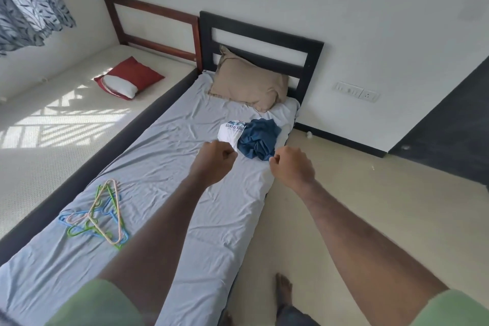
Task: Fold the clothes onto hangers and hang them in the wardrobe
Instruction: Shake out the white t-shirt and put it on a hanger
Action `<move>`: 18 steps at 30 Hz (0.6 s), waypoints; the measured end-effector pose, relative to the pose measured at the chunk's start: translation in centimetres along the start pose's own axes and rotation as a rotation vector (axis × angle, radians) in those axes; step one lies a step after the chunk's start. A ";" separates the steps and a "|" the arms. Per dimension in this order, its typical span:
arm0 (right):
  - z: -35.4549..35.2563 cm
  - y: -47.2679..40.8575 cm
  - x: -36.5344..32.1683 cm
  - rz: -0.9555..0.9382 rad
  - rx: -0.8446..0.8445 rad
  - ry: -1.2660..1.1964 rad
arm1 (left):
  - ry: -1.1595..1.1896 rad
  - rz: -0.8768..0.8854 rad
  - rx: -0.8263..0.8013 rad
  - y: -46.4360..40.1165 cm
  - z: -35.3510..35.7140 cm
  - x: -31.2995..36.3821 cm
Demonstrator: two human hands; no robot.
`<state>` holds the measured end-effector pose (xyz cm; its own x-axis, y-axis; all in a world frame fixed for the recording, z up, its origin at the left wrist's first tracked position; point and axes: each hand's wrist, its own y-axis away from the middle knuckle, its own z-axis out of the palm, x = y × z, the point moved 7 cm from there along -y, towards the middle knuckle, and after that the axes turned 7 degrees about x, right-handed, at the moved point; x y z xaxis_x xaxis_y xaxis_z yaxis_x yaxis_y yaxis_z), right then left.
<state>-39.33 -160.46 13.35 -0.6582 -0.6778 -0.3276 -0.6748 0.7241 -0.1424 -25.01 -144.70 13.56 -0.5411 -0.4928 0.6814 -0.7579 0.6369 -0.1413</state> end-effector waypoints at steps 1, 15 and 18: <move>0.8 -0.9 -0.1 0.005 -0.006 -0.001 | 0.019 -0.017 -0.005 -1.0 0.7 -0.7; 14.5 -22.2 3.2 0.010 -0.162 -0.066 | 0.137 -0.261 -0.030 -19.9 11.9 -8.6; 18.3 -28.0 4.3 0.009 -0.250 -0.073 | 0.136 -0.357 -0.060 -25.3 15.8 -10.4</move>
<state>-17.17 -181.31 -1.12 -0.6450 -0.6537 -0.3957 -0.7363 0.6702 0.0932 -5.99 -165.05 -1.24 -0.1909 -0.6089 0.7699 -0.8648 0.4755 0.1616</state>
